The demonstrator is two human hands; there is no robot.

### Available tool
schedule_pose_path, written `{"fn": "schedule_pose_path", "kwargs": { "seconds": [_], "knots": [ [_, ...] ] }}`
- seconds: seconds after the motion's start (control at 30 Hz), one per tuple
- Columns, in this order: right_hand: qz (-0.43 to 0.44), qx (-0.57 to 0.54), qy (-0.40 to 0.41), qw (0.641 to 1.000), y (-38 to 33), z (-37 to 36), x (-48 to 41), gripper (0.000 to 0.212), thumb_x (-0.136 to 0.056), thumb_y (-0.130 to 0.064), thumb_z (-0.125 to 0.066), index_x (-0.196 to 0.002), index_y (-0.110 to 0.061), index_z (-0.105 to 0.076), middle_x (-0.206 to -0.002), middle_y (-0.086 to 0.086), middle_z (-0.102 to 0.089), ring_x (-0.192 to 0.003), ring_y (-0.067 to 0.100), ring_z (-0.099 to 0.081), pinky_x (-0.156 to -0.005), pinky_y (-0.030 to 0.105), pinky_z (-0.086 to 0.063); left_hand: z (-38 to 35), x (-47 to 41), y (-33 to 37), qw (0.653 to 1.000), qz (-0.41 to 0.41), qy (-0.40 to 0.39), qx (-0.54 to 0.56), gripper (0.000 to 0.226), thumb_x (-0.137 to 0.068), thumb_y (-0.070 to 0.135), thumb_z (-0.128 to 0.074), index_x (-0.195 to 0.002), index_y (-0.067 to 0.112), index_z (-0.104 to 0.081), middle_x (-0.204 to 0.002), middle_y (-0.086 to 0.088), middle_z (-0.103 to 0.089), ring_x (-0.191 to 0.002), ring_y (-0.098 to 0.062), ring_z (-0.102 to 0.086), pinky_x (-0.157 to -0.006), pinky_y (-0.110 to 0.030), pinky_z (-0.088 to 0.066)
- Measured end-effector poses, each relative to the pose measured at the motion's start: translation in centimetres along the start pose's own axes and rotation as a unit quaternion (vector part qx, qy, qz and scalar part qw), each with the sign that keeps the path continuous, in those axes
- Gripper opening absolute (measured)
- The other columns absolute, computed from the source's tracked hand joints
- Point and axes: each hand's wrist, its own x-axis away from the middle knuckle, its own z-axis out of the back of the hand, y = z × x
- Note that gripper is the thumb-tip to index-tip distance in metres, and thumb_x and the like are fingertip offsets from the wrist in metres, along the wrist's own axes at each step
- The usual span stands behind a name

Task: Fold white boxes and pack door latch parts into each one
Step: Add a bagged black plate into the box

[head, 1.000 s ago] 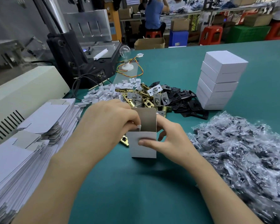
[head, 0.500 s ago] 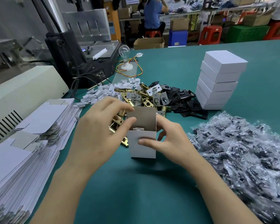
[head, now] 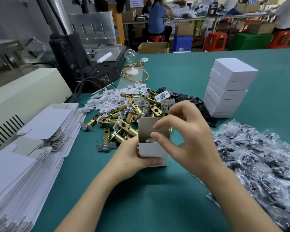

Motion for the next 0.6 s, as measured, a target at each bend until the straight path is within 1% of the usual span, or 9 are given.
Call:
{"fn": "schedule_pose_path", "kwargs": {
  "seconds": [0.07, 0.13, 0.2, 0.27, 0.33, 0.4, 0.47, 0.53, 0.6],
  "knots": [
    [0.016, 0.09, -0.062, 0.994, -0.7, 0.4, -0.7, 0.013, -0.084, -0.027, -0.083, -0.086, -0.016, -0.075, -0.092, 0.002, -0.049, -0.084, 0.02, -0.047, -0.07, 0.03, -0.038, -0.4, 0.5, -0.1, 1.0, -0.012, 0.028, 0.001, 0.044, -0.065, 0.041, -0.093, -0.102, 0.046, -0.069, -0.1, 0.013, -0.078, -0.091, -0.001, -0.073, -0.072, -0.015, -0.054],
    [0.019, 0.139, -0.123, 0.982, -1.4, 0.9, -1.7, 0.008, -0.084, -0.028, -0.082, -0.085, -0.023, -0.076, -0.082, -0.004, -0.05, -0.072, 0.02, -0.051, -0.06, 0.028, -0.03, -0.8, 0.9, -0.2, 0.998, -0.03, 0.059, -0.012, 0.048, -0.066, 0.044, -0.091, -0.105, 0.053, -0.066, -0.102, 0.021, -0.076, -0.093, 0.001, -0.071, -0.073, -0.013, -0.053],
    [0.026, 0.187, -0.178, 0.966, -2.0, 1.7, -2.9, 0.002, -0.091, -0.035, -0.073, -0.091, -0.034, -0.076, -0.082, -0.008, -0.057, -0.076, 0.02, -0.06, -0.056, 0.029, -0.025, -0.9, 1.1, -0.2, 0.995, -0.057, 0.075, -0.022, 0.047, -0.069, 0.041, -0.091, -0.108, 0.052, -0.067, -0.103, 0.025, -0.075, -0.094, 0.003, -0.07, -0.074, -0.01, -0.051],
    [0.027, 0.231, -0.214, 0.949, -2.3, 2.3, -4.1, 0.011, -0.096, -0.044, -0.063, -0.1, -0.039, -0.072, -0.091, -0.008, -0.058, -0.085, 0.019, -0.059, -0.056, 0.03, -0.03, -0.7, 1.3, 0.0, 0.99, -0.089, 0.109, -0.03, 0.046, -0.07, 0.043, -0.091, -0.11, 0.045, -0.068, -0.103, 0.024, -0.075, -0.092, 0.002, -0.068, -0.071, -0.009, -0.048],
    [0.017, 0.266, -0.232, 0.935, -2.2, 3.0, -5.2, 0.013, -0.096, -0.046, -0.062, -0.103, -0.038, -0.07, -0.092, -0.007, -0.06, -0.086, 0.022, -0.059, -0.06, 0.03, -0.037, -0.1, 1.5, 0.2, 0.98, -0.119, 0.151, -0.056, 0.047, -0.072, 0.051, -0.088, -0.113, 0.039, -0.07, -0.102, 0.023, -0.073, -0.091, -0.001, -0.066, -0.069, -0.009, -0.045],
    [-0.016, 0.286, -0.255, 0.923, -2.0, 3.7, -5.7, 0.013, -0.093, -0.046, -0.066, -0.101, -0.037, -0.07, -0.089, -0.005, -0.066, -0.084, 0.025, -0.061, -0.063, 0.03, -0.045, 0.6, 1.9, 0.1, 0.971, -0.132, 0.172, -0.099, 0.049, -0.072, 0.061, -0.083, -0.113, 0.039, -0.068, -0.101, 0.023, -0.071, -0.089, -0.004, -0.065, -0.066, -0.013, -0.046],
    [-0.052, 0.28, -0.292, 0.913, -1.8, 3.9, -5.7, 0.013, -0.091, -0.045, -0.069, -0.102, -0.039, -0.069, -0.086, -0.006, -0.065, -0.084, 0.026, -0.062, -0.066, 0.031, -0.049, 0.9, 2.1, 0.0, 0.969, -0.123, 0.155, -0.149, 0.052, -0.072, 0.07, -0.077, -0.114, 0.041, -0.065, -0.099, 0.022, -0.07, -0.088, -0.007, -0.063, -0.067, -0.023, -0.05],
    [-0.061, 0.261, -0.326, 0.906, -1.9, 3.5, -5.5, 0.014, -0.092, -0.042, -0.068, -0.106, -0.045, -0.069, -0.087, -0.008, -0.065, -0.087, 0.025, -0.064, -0.069, 0.031, -0.05, 0.8, 2.1, -0.3, 0.969, -0.115, 0.127, -0.18, 0.054, -0.073, 0.072, -0.075, -0.115, 0.04, -0.065, -0.1, 0.02, -0.069, -0.09, -0.008, -0.063, -0.069, -0.038, -0.054],
    [-0.053, 0.245, -0.362, 0.898, -1.8, 2.8, -5.3, 0.017, -0.092, -0.035, -0.065, -0.107, -0.041, -0.072, -0.089, -0.006, -0.069, -0.089, 0.025, -0.066, -0.074, 0.033, -0.055, 0.5, 2.1, -0.4, 0.975, -0.104, 0.111, -0.163, 0.056, -0.072, 0.071, -0.077, -0.119, 0.043, -0.063, -0.104, 0.022, -0.068, -0.095, -0.008, -0.063, -0.072, -0.043, -0.056]
  ]
}}
